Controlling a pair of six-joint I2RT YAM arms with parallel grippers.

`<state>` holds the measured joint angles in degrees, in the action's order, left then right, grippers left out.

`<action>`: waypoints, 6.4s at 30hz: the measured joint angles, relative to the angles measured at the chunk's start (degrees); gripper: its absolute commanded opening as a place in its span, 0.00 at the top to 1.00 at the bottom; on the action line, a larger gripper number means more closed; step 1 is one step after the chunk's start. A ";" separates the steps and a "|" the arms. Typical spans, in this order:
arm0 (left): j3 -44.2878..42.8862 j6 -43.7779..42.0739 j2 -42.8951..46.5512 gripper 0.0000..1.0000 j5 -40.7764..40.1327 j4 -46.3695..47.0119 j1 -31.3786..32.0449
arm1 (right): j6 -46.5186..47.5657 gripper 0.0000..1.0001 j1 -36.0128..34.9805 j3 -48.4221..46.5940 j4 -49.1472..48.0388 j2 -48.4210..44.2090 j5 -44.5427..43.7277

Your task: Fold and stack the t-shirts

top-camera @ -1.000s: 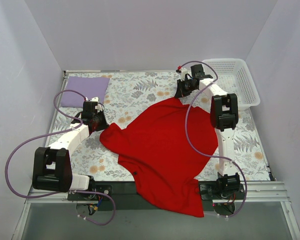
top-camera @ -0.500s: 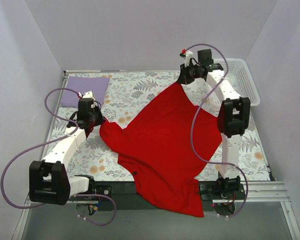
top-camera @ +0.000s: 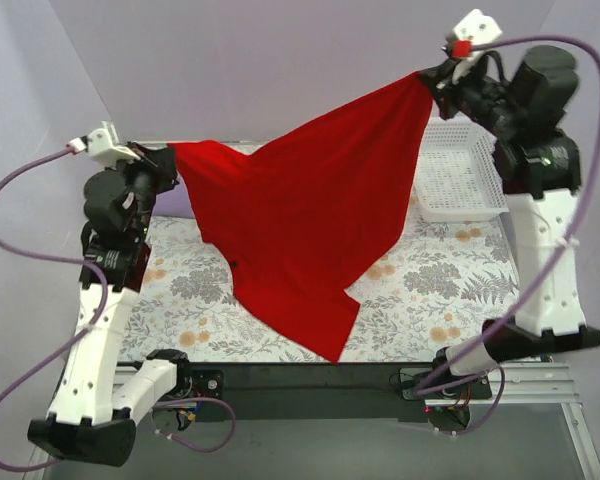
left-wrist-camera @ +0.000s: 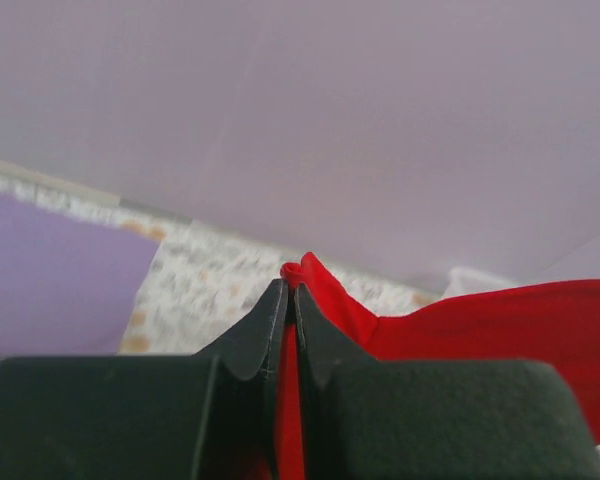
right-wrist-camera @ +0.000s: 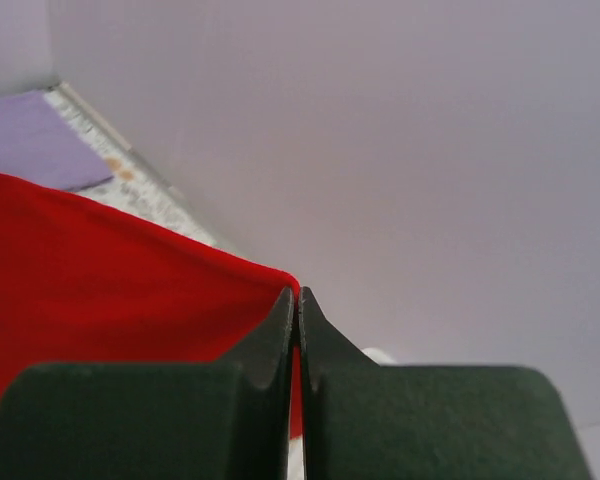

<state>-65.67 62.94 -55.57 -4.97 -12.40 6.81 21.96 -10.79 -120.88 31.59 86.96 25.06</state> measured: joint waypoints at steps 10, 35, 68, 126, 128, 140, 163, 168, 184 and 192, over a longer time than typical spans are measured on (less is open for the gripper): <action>-19.23 0.98 12.20 1.00 1.53 8.66 0.00 | 1.84 0.99 8.92 -4.83 -3.15 -19.17 -6.64; 15.85 -0.13 -0.55 1.00 -1.36 19.74 -0.11 | -2.69 0.99 13.11 41.13 -17.22 -12.87 8.44; 5.31 -4.07 -46.10 1.00 11.04 34.97 -11.50 | -5.49 0.99 5.53 39.76 -33.81 23.21 -6.71; 36.44 2.56 1.86 1.00 38.75 20.20 -12.28 | -0.70 0.99 6.93 41.77 -34.10 23.39 0.94; 36.79 2.69 2.95 1.00 39.04 19.30 -11.93 | -0.50 0.99 6.93 42.10 -34.07 23.39 0.57; 37.29 3.87 6.23 1.00 40.00 14.03 -10.60 | 1.20 0.99 6.93 44.74 -33.90 23.12 -1.42; 37.33 6.56 10.71 1.00 40.46 3.34 -8.13 | 2.56 0.88 6.93 47.78 -32.96 20.68 -4.15; 37.33 6.58 11.28 1.00 40.44 2.03 -8.13 | 3.63 0.80 6.93 49.57 -32.98 18.40 -4.79; 37.33 6.62 13.20 1.00 41.99 -2.21 -7.80 | 6.43 0.65 6.93 59.43 -31.69 6.01 -5.51; 37.33 6.97 12.59 1.00 42.71 -4.63 -6.10 | 6.43 0.63 6.93 63.71 -29.97 -1.73 -1.97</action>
<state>-28.34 69.91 -42.98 37.74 -17.04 0.71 28.38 -3.86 -57.17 1.63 85.23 23.09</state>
